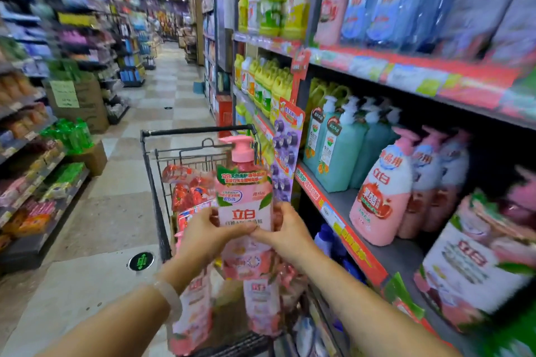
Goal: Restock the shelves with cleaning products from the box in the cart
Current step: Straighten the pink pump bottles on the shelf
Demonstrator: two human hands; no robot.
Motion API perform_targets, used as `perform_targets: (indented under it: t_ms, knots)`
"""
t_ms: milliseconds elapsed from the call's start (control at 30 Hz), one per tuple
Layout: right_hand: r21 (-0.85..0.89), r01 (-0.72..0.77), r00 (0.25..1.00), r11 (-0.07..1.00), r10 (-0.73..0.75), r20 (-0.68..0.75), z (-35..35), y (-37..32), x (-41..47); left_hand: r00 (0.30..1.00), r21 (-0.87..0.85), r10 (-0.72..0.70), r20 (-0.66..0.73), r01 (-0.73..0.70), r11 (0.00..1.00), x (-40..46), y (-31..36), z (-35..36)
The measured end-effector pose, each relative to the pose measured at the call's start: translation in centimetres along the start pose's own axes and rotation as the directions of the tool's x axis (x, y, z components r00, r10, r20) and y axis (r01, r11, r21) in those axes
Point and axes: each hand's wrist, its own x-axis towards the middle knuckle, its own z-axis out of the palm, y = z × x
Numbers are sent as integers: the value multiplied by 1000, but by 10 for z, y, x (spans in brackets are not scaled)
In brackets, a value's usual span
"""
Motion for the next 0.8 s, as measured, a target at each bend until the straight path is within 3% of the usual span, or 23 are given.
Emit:
perform_targets:
  t_ms: [200, 467, 633, 800]
  knots:
    - [15, 195, 967, 981, -190, -172, -65, -77, -12, 982, -104, 179, 61, -172, 980, 0, 99, 20]
    - [-163, 304, 879, 939, -342, -331, -147, -160, -37, 924, -211, 368, 105, -341, 916, 3, 198, 57]
    - [-240, 344, 794, 908, -418, -441, -193, -215, -42, 865, -316, 483, 135, -424, 848, 12, 266, 80]
    - [-335, 356, 647, 872, -489, -585, -233, -257, -34, 799, -411, 570, 192, -462, 786, 38, 325, 110]
